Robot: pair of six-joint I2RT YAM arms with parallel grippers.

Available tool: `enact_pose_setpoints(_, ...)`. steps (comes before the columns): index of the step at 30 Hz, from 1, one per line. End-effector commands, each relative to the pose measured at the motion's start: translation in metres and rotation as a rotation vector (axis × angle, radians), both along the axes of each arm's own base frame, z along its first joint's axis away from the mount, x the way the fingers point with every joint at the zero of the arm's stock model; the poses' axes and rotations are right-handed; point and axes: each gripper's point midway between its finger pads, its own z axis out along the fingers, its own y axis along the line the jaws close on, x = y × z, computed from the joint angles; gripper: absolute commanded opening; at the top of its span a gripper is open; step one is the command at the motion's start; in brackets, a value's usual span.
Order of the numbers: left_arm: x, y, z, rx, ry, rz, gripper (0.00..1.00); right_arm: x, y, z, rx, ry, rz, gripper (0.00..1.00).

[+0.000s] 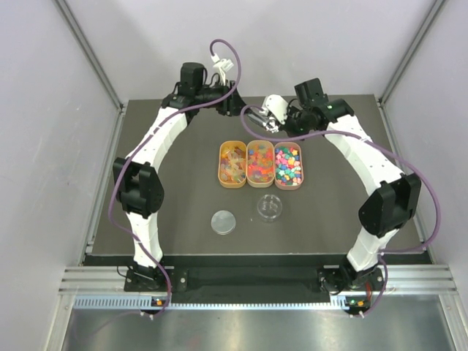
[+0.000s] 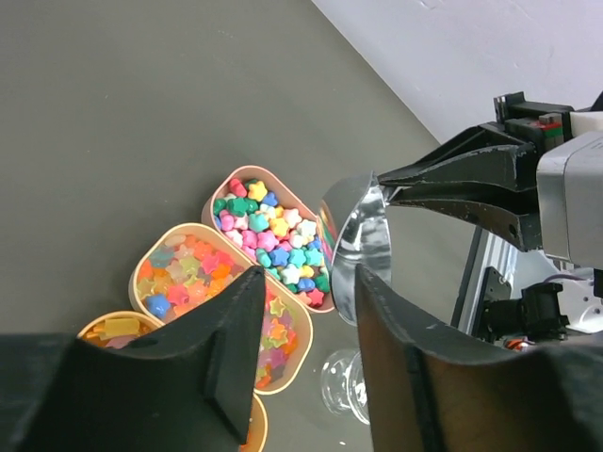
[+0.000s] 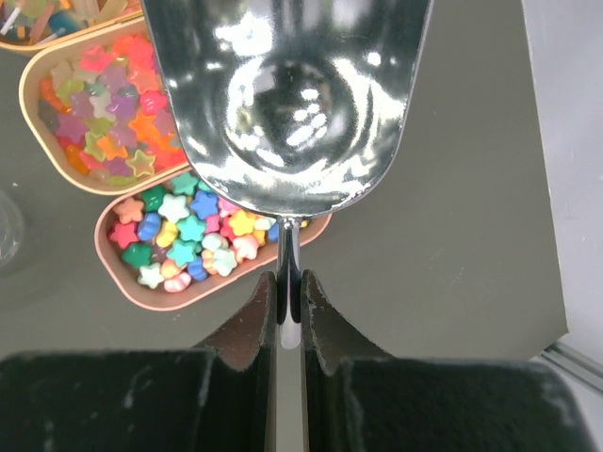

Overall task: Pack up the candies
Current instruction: Adjust the spatula.

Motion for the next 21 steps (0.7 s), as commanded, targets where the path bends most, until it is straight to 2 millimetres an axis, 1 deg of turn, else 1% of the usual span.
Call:
enact_pose_setpoints(1,-0.009,-0.005,0.017,-0.035,-0.035,-0.030,0.43,0.016,0.013,0.035,0.078,-0.085,0.009,0.00)
enact_pose_setpoints(2,-0.010,-0.006,0.018,-0.045,-0.036,-0.037,0.33,0.018,0.014,0.034,0.079,-0.084,0.008,0.00)
enact_pose_setpoints(4,-0.010,-0.007,0.017,-0.062,-0.017,-0.045,0.18,0.017,0.014,0.037,0.080,-0.084,0.016,0.00)
enact_pose_setpoints(6,-0.011,-0.010,0.022,-0.082,-0.019,-0.063,0.09,0.015,0.014,0.039,0.078,-0.085,0.030,0.00)
enact_pose_setpoints(8,-0.012,-0.010,0.026,-0.106,-0.020,-0.086,0.05,0.011,0.015,0.041,0.081,-0.081,0.038,0.00)
enact_pose_setpoints(9,-0.014,-0.011,0.031,-0.141,-0.009,-0.114,0.00,0.010,0.016,0.042,0.088,-0.078,0.043,0.00)
enact_pose_setpoints(11,-0.018,-0.010,0.038,-0.181,0.006,-0.154,0.00,0.008,0.017,0.049,0.100,-0.078,0.040,0.00)
enact_pose_setpoints(12,-0.018,-0.005,0.041,-0.213,0.064,-0.159,0.00,0.008,0.018,0.052,0.109,-0.080,0.037,0.00)
enact_pose_setpoints(13,-0.024,-0.003,0.053,-0.253,0.024,-0.230,0.00,0.008,0.018,0.059,0.119,-0.090,0.034,0.00)
enact_pose_setpoints(14,-0.027,0.001,0.058,-0.276,0.037,-0.257,0.00,0.005,0.019,0.066,0.133,-0.102,0.034,0.00)
enact_pose_setpoints(15,-0.028,0.010,0.064,-0.319,0.141,-0.266,0.00,0.003,0.019,0.070,0.146,-0.109,0.035,0.00)
enact_pose_setpoints(16,-0.035,0.015,0.073,-0.340,0.083,-0.336,0.00,0.002,0.019,0.072,0.153,-0.113,0.036,0.00)
enact_pose_setpoints(17,-0.038,0.019,0.079,-0.356,0.087,-0.366,0.00,-0.001,0.019,0.077,0.167,-0.118,0.029,0.00)
enact_pose_setpoints(18,-0.039,0.027,0.079,-0.372,0.198,-0.362,0.00,-0.003,0.020,0.079,0.178,-0.118,0.031,0.00)
enact_pose_setpoints(20,-0.048,0.034,0.080,-0.328,0.204,-0.420,0.00,-0.008,0.020,0.082,0.195,-0.113,0.027,0.00)
enact_pose_setpoints(21,-0.050,0.035,0.077,-0.321,0.296,-0.439,0.00,-0.010,0.021,0.083,0.204,-0.112,0.030,0.00)
